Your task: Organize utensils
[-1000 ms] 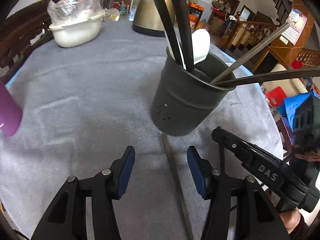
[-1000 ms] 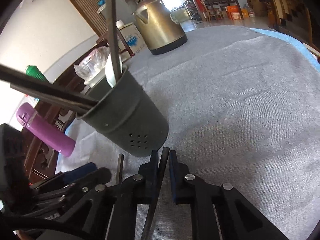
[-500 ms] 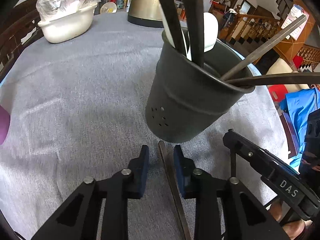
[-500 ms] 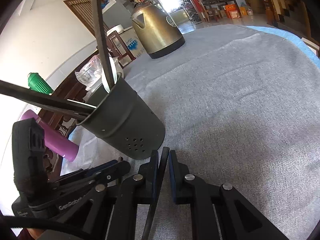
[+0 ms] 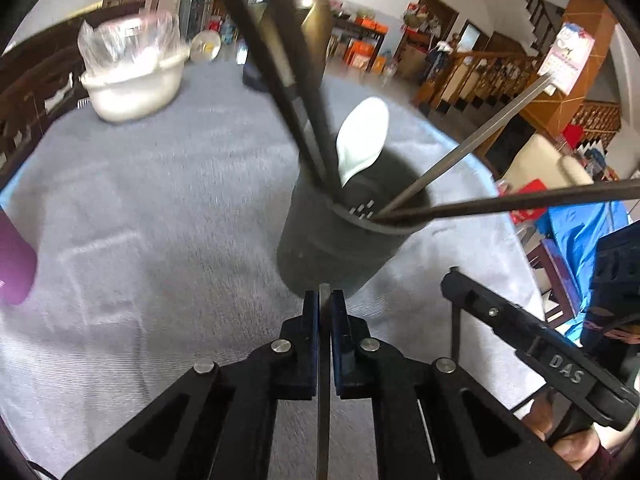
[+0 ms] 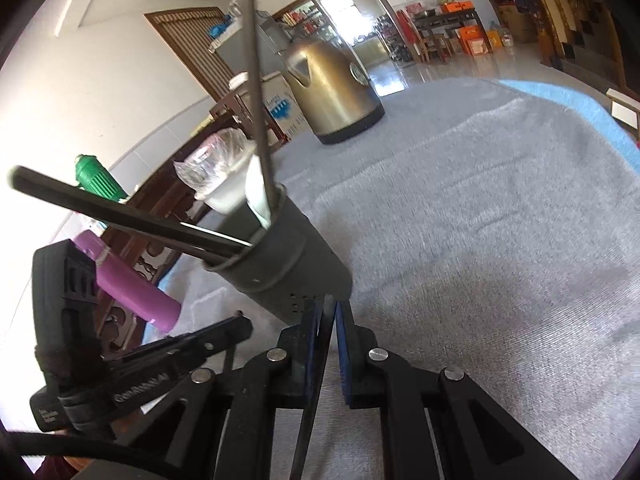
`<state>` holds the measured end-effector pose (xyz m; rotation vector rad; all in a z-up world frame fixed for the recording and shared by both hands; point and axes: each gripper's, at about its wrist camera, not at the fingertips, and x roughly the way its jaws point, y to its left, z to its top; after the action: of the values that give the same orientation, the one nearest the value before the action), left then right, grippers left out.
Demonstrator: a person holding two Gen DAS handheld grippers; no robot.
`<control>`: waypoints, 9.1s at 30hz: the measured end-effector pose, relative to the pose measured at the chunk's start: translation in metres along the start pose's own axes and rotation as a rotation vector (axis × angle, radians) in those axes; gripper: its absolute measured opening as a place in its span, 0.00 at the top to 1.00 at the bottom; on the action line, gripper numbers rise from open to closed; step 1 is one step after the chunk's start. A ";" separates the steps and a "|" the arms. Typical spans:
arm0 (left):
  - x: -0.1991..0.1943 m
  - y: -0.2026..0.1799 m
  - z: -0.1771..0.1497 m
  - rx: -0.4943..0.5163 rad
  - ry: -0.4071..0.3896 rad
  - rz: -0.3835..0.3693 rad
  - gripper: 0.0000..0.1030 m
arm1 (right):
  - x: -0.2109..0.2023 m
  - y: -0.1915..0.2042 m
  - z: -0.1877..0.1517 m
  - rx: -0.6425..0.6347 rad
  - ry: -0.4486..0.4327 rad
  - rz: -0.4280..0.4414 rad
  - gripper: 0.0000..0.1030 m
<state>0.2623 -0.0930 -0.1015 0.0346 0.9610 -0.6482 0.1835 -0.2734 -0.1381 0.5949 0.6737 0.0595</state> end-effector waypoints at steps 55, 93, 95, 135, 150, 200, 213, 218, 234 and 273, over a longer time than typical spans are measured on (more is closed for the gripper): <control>-0.159 -0.002 0.000 -0.005 -0.314 -0.019 0.95 | 0.003 0.012 0.012 -0.043 -0.021 -0.067 0.91; -0.195 -0.020 0.067 0.014 -0.465 -0.006 0.95 | -0.150 0.067 0.111 -0.122 -0.618 -0.019 0.93; -0.199 -0.023 0.073 0.017 -0.489 -0.007 0.95 | -0.155 0.074 0.116 -0.147 -0.660 -0.025 0.93; -0.118 -0.038 0.092 0.031 -0.496 0.127 0.95 | -0.063 0.085 0.147 -0.256 -0.520 0.033 0.92; -0.145 -0.042 0.051 0.148 -0.405 0.301 0.27 | -0.109 0.062 0.126 -0.105 -0.480 0.143 0.38; -0.115 -0.027 -0.037 0.051 -0.177 0.543 0.09 | -0.117 0.032 0.003 -0.151 -0.193 -0.167 0.36; -0.105 -0.014 -0.046 0.026 -0.133 0.564 0.09 | -0.107 0.048 -0.005 -0.161 -0.138 -0.139 0.36; -0.103 -0.012 -0.047 0.015 -0.124 0.564 0.09 | -0.102 0.053 -0.006 -0.160 -0.128 -0.145 0.36; -0.102 -0.006 -0.050 -0.014 -0.117 0.578 0.09 | -0.092 0.052 -0.010 -0.171 -0.092 -0.224 0.36; -0.105 -0.005 -0.050 -0.032 -0.112 0.601 0.09 | -0.090 0.050 -0.007 -0.181 -0.072 -0.247 0.36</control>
<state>0.1805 -0.0301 -0.0489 0.2469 0.7963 -0.0787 0.1154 -0.2500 -0.0649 0.3356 0.6598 -0.1296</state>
